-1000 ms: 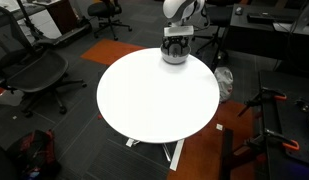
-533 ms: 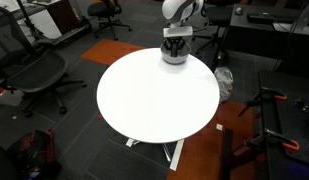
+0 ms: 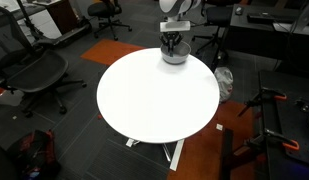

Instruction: Put the marker on the table

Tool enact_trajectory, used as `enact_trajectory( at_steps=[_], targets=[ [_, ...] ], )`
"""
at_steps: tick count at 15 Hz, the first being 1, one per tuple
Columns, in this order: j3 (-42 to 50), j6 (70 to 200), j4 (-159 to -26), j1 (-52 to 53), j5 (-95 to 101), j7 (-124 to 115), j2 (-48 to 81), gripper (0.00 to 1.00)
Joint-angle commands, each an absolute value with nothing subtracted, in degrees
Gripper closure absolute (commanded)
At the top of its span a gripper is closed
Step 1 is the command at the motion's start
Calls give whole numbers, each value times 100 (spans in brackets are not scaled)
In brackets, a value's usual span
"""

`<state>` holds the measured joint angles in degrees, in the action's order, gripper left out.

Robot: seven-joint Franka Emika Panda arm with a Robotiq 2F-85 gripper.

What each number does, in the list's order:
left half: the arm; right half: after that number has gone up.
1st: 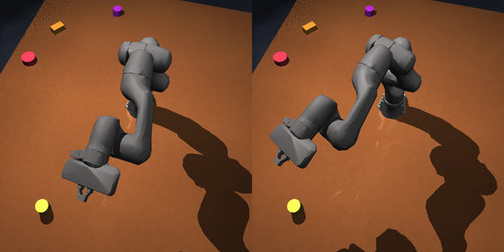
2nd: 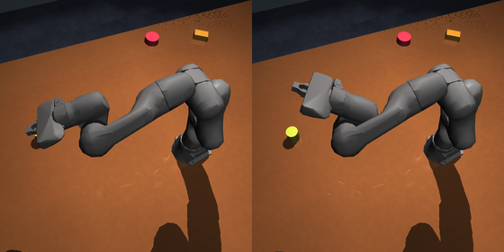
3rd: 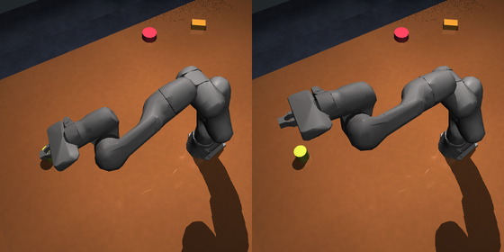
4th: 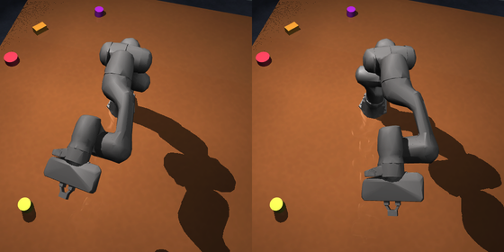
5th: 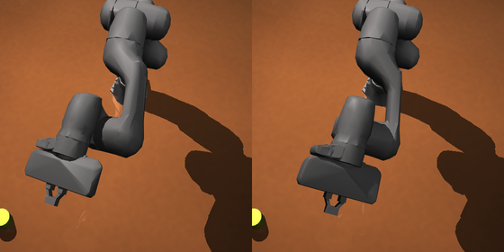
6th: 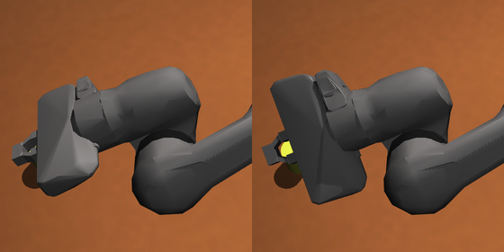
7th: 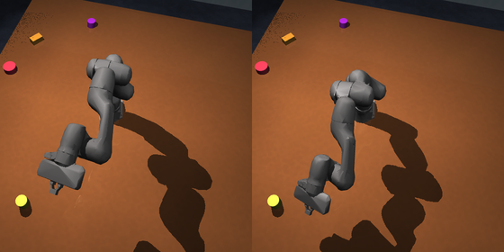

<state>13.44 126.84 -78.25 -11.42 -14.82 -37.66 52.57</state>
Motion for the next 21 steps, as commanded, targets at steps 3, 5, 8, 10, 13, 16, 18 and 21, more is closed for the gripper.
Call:
enact_trajectory(
  at_steps=[3, 5, 8, 10, 13, 16, 18, 21],
  targets=[
    [1417, 12730, -8526, -823, -1249, -3948, 4219, 95],
    [1399, 12805, -8790, -710, -1169, -3918, 3891, 95],
    [1343, 12818, -9049, -518, -1045, -3948, 3572, 95],
    [1304, 12781, -9180, -358, -930, -3970, 3456, 95],
    [1258, 12781, -9480, -157, -803, -3958, 3314, 95],
    [1224, 13059, -10082, -59, -768, -3852, 3095, 95],
    [1183, 13381, -10527, -84, -905, -3853, 2993, 95],
    [1135, 13929, -11254, -115, -1063, -3812, 2806, 95]
  ],
)
